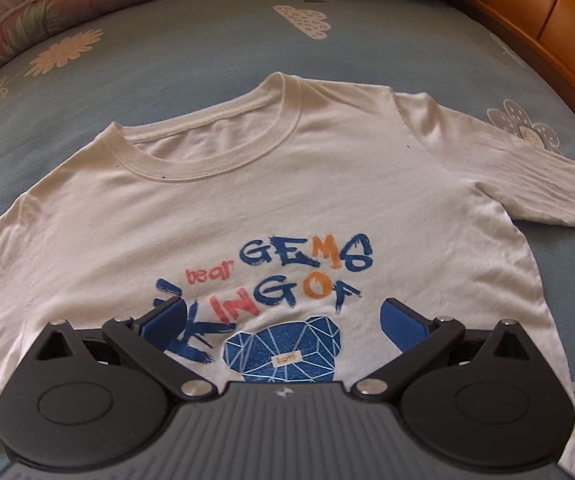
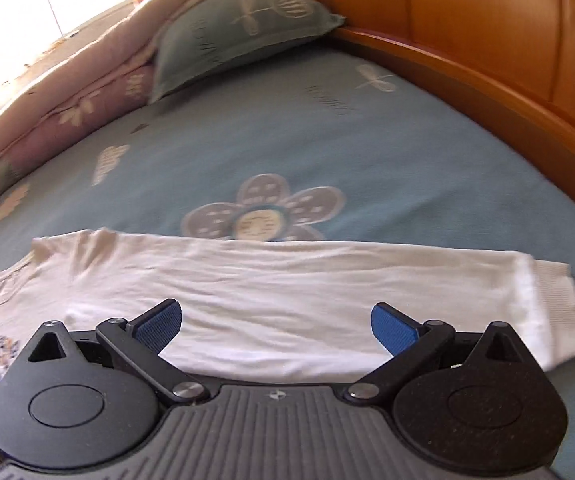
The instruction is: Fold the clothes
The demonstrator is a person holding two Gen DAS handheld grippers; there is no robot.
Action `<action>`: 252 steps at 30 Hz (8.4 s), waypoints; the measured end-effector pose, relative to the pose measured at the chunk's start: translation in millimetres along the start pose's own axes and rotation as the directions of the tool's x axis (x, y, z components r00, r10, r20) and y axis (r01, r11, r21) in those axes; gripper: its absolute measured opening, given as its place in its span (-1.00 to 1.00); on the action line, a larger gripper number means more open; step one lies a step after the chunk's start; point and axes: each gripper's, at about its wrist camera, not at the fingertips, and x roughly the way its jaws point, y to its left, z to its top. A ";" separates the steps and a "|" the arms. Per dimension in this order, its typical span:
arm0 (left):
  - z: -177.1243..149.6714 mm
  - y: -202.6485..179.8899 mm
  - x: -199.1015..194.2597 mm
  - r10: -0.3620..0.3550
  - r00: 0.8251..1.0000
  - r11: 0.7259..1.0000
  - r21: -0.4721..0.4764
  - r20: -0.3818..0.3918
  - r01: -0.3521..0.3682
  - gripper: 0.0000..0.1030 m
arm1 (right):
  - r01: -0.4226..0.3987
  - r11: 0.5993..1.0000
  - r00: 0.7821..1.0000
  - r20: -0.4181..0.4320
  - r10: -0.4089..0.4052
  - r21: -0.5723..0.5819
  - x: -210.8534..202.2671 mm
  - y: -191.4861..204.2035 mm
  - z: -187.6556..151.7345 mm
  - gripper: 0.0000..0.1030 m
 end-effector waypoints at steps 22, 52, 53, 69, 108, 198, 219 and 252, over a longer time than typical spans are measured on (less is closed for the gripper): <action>12.2 100.6 1.2 0.000 0.988 0.978 -0.208 0.156 0.033 0.99 | -0.158 0.927 0.985 -0.115 0.125 -0.341 144.2 216.7 30.0 1.00; 95.8 134.5 67.4 -0.140 0.962 0.963 -0.194 0.233 0.187 0.98 | -0.288 0.780 0.957 -0.143 0.252 -0.556 207.3 287.1 54.3 1.00; 95.6 133.8 62.4 -0.147 0.959 0.961 -0.194 0.243 0.197 0.98 | -0.286 0.782 0.958 -0.137 0.253 -0.554 204.5 285.3 55.8 1.00; 93.8 118.1 70.4 -0.156 0.966 0.967 -0.167 0.206 0.192 0.99 | -0.248 0.787 0.969 -0.148 0.199 -0.565 190.3 270.2 32.0 1.00; -171.5 61.4 -67.4 -0.054 0.998 0.991 0.117 -0.032 0.057 0.99 | -0.313 0.683 0.947 -0.270 0.172 -0.660 27.1 238.9 -122.1 1.00; -132.5 275.0 -63.1 0.136 0.974 0.857 -0.514 0.182 -0.024 0.98 | -0.401 0.643 0.890 -0.442 0.106 -0.652 23.9 348.3 -125.4 1.00; -38.7 260.9 -21.8 -0.042 0.938 0.906 -0.383 0.344 0.181 0.99 | -0.286 0.710 0.928 -0.371 0.037 -0.644 66.1 393.7 -148.4 1.00; -202.1 411.6 -106.2 0.424 0.902 0.592 -0.779 0.085 -0.205 0.99 | -0.262 0.716 0.917 -0.398 -0.025 -0.647 71.8 401.3 -147.2 1.00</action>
